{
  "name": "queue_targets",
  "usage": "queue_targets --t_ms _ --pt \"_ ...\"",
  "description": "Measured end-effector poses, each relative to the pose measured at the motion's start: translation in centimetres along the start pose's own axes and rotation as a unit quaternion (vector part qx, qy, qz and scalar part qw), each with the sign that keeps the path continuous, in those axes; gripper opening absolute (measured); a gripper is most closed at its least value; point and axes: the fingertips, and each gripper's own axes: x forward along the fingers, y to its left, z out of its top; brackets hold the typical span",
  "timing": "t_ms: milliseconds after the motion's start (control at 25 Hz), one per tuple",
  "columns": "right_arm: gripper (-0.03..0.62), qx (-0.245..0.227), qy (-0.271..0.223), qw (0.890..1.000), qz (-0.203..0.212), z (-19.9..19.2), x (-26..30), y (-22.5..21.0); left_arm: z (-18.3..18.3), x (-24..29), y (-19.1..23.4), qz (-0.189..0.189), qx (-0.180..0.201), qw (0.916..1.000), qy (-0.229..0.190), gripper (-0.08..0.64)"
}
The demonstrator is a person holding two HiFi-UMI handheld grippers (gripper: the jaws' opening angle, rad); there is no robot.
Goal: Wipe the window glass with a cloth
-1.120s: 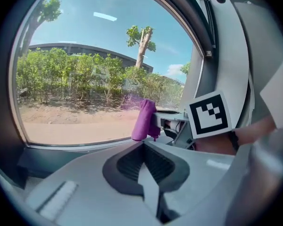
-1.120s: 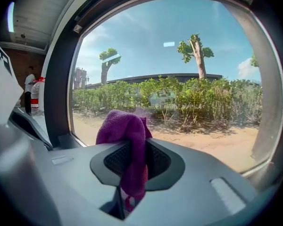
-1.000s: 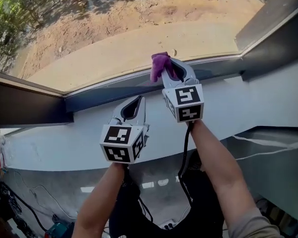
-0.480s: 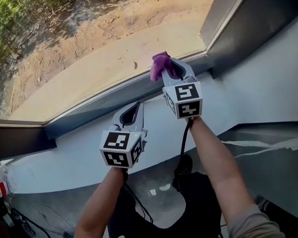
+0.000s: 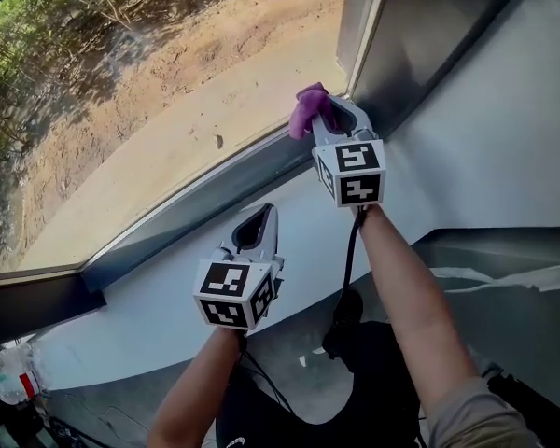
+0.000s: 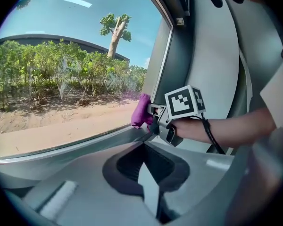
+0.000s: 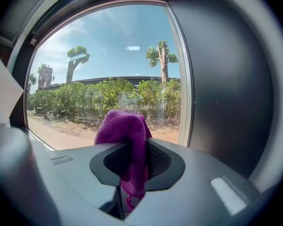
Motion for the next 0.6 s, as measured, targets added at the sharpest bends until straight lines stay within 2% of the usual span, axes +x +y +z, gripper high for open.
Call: queue_targets --t_ms 160,240,400,520,600 --pt "0.087 0.051 -0.001 0.997 -0.049 -1.0 -0.2 -3.7 0.6 1.0 -1.2 -0.009 0.012 0.9999 0.001 0.000" --pt "0.087 0.061 0.000 0.996 -0.068 -1.0 -0.1 -4.9 0.7 1.1 -1.2 -0.009 0.013 0.9999 0.004 0.000" --pt "0.089 0.068 0.010 0.992 -0.110 -1.0 -0.3 -6.2 0.7 1.0 -1.4 -0.009 0.011 0.9998 0.011 0.000" --pt "0.089 0.052 0.026 0.986 -0.158 -1.2 -0.6 -6.9 0.8 0.7 -0.9 -0.001 0.006 1.0000 0.004 0.000" --pt "0.089 0.052 0.030 0.984 -0.169 -1.0 -1.0 -6.6 0.7 0.2 0.0 0.006 0.003 1.0000 -0.002 0.000"
